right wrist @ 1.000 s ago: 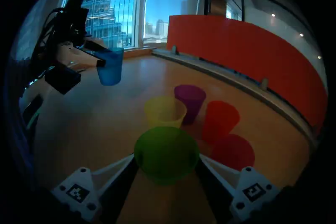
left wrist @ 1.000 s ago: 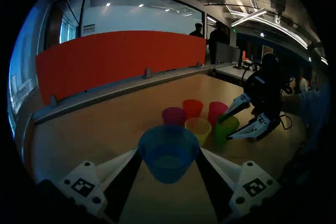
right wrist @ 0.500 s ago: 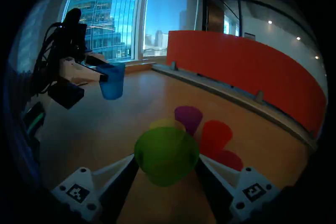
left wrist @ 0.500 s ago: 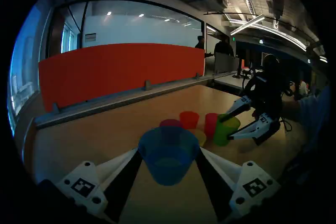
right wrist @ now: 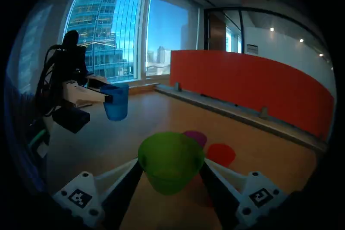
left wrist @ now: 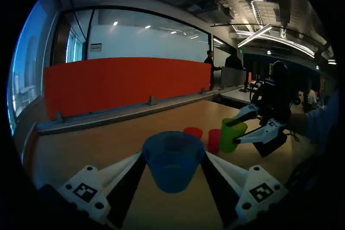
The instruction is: Pour water
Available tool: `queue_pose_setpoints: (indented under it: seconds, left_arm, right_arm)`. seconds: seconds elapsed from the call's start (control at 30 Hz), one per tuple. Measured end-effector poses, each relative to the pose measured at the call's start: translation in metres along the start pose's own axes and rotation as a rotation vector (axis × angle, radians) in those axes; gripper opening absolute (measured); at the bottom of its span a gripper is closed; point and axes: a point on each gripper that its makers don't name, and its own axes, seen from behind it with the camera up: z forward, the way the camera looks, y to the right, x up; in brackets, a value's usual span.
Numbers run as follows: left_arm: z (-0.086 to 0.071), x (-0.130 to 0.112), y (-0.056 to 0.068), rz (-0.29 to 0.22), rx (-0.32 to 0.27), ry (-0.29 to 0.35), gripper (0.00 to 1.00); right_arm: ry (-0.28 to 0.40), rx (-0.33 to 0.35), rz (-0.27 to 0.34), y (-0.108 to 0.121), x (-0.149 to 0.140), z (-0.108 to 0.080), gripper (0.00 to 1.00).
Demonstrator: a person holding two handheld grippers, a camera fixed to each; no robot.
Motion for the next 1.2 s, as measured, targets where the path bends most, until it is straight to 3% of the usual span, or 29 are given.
queue_pose_setpoints:
  seconds: [0.73, 1.2]
  left_arm:
    - [-0.009, 0.02, 0.009, 0.028, -0.015, 0.067, 0.86]
    - [-0.014, 0.035, 0.017, 0.066, -0.02, 0.1, 0.86]
  right_arm:
    - [0.136, 0.007, -0.041, -0.012, 0.051, -0.009, 0.91]
    - [0.165, 0.018, -0.063, -0.015, 0.066, -0.015, 0.91]
